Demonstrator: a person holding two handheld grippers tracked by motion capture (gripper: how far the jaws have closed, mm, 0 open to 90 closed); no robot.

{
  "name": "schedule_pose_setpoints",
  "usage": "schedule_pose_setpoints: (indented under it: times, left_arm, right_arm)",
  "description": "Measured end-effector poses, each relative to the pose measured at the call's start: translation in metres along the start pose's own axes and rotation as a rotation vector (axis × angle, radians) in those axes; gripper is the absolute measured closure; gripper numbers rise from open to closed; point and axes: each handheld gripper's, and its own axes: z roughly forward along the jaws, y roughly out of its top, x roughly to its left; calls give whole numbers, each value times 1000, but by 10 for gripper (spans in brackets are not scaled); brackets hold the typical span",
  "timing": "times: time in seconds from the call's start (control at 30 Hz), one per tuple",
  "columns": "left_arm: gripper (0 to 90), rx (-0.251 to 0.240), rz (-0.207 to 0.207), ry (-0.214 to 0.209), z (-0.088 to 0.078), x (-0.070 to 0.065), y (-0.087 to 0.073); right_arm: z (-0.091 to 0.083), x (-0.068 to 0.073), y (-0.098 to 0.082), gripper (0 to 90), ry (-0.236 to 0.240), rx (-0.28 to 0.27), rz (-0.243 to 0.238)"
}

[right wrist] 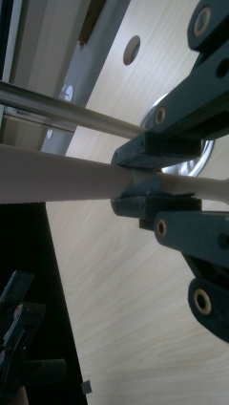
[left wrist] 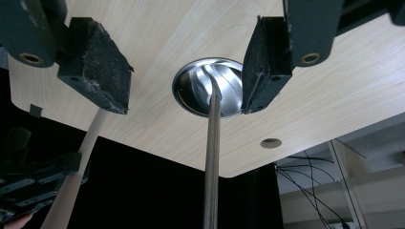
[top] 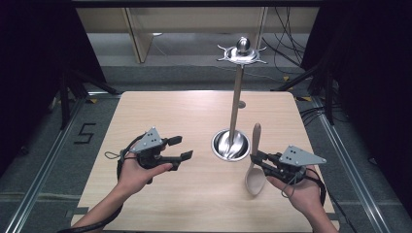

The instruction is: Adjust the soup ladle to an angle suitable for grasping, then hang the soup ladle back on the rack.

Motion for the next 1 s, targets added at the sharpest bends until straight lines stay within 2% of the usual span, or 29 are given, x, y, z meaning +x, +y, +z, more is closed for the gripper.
schedule_pose_setpoints:
  times: [0.03,0.1,0.13,0.17,0.3,0.43,0.47,0.53,0.6,0.63,0.67,0.73,0.77,0.9,0.93,0.97,1.0]
  left_arm:
    - [337,-2,2,-3,0,1,1]
    - [337,-2,0,0,1,2,2]
    - [338,-7,-3,0,1,3,4]
    - [338,-10,-3,-1,2,3,5]
    - [339,-16,-2,3,1,3,8]
    - [341,-21,-4,7,1,3,12]
    - [342,-23,-2,6,1,3,12]
    - [342,-25,-6,4,2,2,14]
    - [341,-26,3,5,0,0,15]
    - [340,-28,-6,9,-1,-1,16]
    - [340,-28,-6,9,-1,-1,16]
    - [340,-38,-20,-9,1,-3,19]
    - [340,-38,-20,-9,1,-3,19]
    - [340,-43,0,-23,6,-8,27]
    - [340,-45,4,-27,8,-9,29]
    - [340,-46,4,-29,9,-11,31]
    - [341,-50,11,-39,12,-12,33]
  right_arm:
    - [-1,2,1,776,-4,13,26]
    - [-1,1,3,776,5,-7,21]
    - [-3,1,4,776,-5,-1,30]
    - [-1,1,4,776,-19,-22,27]
    - [-4,-1,5,776,-21,-17,15]
    - [-7,2,3,776,-30,-3,27]
    - [-8,3,2,776,-31,-5,48]
    - [-8,2,1,776,-37,-12,31]
    - [-8,3,2,776,-35,-6,50]
    - [-6,1,3,776,-37,-8,26]
    - [-6,1,3,776,-37,-8,26]
    - [-3,0,5,776,-48,-3,-4]
    - [-2,3,5,776,-45,2,32]
    - [3,1,8,775,-45,-2,15]
    - [5,3,8,775,-51,-2,31]
    - [6,3,9,776,-34,11,32]
    - [8,3,9,776,-50,-2,25]
